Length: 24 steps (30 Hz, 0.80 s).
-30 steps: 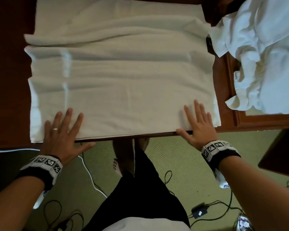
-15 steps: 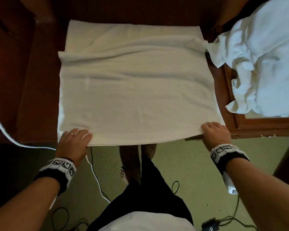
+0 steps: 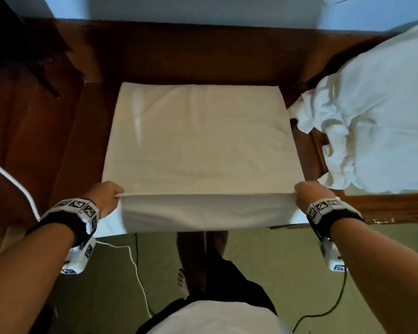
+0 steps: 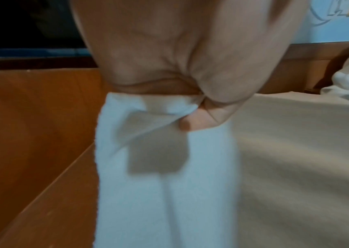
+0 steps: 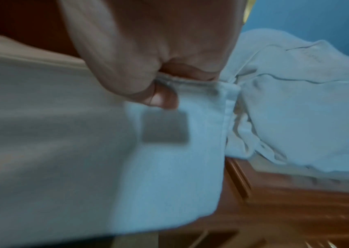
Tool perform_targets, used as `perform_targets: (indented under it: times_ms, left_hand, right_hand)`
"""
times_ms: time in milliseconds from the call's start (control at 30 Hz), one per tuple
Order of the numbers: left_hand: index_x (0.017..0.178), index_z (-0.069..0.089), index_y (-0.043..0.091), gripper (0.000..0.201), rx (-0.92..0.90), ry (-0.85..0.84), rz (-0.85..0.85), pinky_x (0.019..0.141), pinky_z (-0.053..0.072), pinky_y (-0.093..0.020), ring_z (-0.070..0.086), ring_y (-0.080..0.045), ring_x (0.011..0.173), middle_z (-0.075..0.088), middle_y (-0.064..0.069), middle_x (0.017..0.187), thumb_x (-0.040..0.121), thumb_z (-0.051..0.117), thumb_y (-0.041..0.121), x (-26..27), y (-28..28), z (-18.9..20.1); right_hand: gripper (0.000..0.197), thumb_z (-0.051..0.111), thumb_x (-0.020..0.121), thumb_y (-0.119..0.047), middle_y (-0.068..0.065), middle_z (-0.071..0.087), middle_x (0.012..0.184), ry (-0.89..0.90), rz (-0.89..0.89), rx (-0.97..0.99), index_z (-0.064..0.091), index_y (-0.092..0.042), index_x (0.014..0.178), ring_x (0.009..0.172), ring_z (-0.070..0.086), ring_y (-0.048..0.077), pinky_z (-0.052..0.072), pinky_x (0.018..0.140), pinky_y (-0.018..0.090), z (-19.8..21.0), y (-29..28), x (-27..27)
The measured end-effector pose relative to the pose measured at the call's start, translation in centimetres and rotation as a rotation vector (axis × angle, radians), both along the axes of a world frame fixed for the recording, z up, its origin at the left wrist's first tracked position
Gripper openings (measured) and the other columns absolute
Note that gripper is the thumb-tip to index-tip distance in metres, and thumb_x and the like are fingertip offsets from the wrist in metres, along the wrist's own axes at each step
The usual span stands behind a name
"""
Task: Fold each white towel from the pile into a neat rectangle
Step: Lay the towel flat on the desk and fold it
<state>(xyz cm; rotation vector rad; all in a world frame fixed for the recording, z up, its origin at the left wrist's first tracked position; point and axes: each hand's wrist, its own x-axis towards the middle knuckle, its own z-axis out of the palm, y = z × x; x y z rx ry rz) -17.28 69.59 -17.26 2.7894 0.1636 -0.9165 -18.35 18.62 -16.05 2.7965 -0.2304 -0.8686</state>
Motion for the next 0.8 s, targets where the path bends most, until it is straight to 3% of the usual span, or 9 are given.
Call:
perform_targets:
  times_ms: [133,267,333,467,567,600,667,733,800]
  left_hand:
    - [0.055,0.052,0.009,0.037,-0.064,-0.103,0.106,0.052,0.045,-0.03,0.055,-0.031,0.053,0.051,-0.014,0.052,0.084,0.044,-0.013,3.8,0.3,1.0]
    - [0.065,0.057,0.003,0.027,-0.038,-0.178,0.153,0.061,0.06,-0.047,0.066,-0.039,0.065,0.061,-0.025,0.066,0.085,0.044,-0.009,8.0,-0.2,1.8]
    - [0.065,0.057,0.002,0.024,-0.022,-0.199,0.16,0.061,0.061,-0.052,0.067,-0.041,0.068,0.061,-0.027,0.072,0.082,0.044,-0.01,10.4,-0.5,1.8]
    - [0.067,0.059,0.003,0.026,0.048,-0.181,0.116,0.061,0.061,-0.044,0.068,-0.038,0.068,0.064,-0.024,0.075,0.084,0.045,-0.011,15.2,-0.5,0.9]
    - [0.063,0.055,0.006,0.026,0.125,-0.157,0.04,0.054,0.048,-0.035,0.063,-0.037,0.068,0.064,-0.024,0.079,0.083,0.049,-0.009,18.1,-0.4,-0.4]
    - [0.061,0.053,0.008,0.028,0.135,-0.149,0.034,0.055,0.042,-0.034,0.059,-0.037,0.068,0.063,-0.025,0.081,0.083,0.051,-0.008,18.8,-0.1,-1.1]
    - [0.063,0.054,0.013,0.028,0.143,-0.164,0.044,0.063,0.047,-0.037,0.057,-0.038,0.073,0.064,-0.027,0.089,0.084,0.056,-0.005,19.4,0.0,-2.1]
    - [0.083,0.066,0.019,0.02,0.146,-0.229,0.078,0.082,0.053,-0.047,0.059,-0.042,0.091,0.066,-0.024,0.11,0.083,0.063,0.0,19.3,-0.2,-3.1]
    - [0.122,0.064,0.018,0.044,0.157,-0.373,0.061,0.097,0.045,-0.054,0.052,-0.044,0.118,0.055,-0.017,0.137,0.08,0.069,0.007,17.6,-0.8,-4.7]
  right_hand:
    - [0.01,0.052,0.091,-0.012,0.01,0.066,0.092,-0.151,-0.014,0.009,0.062,-0.014,0.092,0.084,0.064,0.031,0.054,0.075,0.038,1.5,0.1,4.1]
    - [0.011,0.053,0.09,-0.01,0.011,0.065,0.088,-0.207,-0.006,0.034,0.064,-0.012,0.091,0.081,0.064,0.032,0.051,0.07,0.037,1.8,0.0,9.2]
    - [0.012,0.054,0.088,-0.009,0.011,0.064,0.086,-0.215,-0.007,0.043,0.065,-0.012,0.091,0.081,0.064,0.033,0.054,0.073,0.04,1.4,-0.1,11.8]
    - [0.016,0.05,0.088,-0.007,0.012,0.065,0.09,-0.192,0.014,0.041,0.064,-0.013,0.092,0.086,0.064,0.034,0.054,0.076,0.042,-0.1,0.0,16.3]
    - [0.015,0.05,0.089,-0.006,0.014,0.065,0.097,-0.155,0.004,0.052,0.062,-0.013,0.095,0.092,0.064,0.035,0.053,0.084,0.045,-1.5,0.1,19.1]
    - [0.015,0.051,0.089,-0.006,0.015,0.065,0.098,-0.144,-0.001,0.058,0.062,-0.012,0.097,0.094,0.063,0.037,0.053,0.086,0.046,-1.9,0.2,19.9]
    - [0.015,0.054,0.088,-0.007,0.016,0.064,0.102,-0.151,-0.004,0.074,0.063,-0.01,0.101,0.098,0.061,0.038,0.05,0.09,0.048,-2.8,0.0,20.7]
    - [0.024,0.057,0.085,-0.008,0.016,0.06,0.112,-0.26,0.028,0.081,0.063,-0.009,0.109,0.109,0.055,0.038,0.045,0.096,0.051,-4.7,-0.6,20.5]
    - [0.042,0.06,0.083,-0.01,0.016,0.051,0.133,-0.462,0.028,0.141,0.058,-0.011,0.124,0.123,0.044,0.039,0.036,0.102,0.054,-6.6,-0.7,18.6]
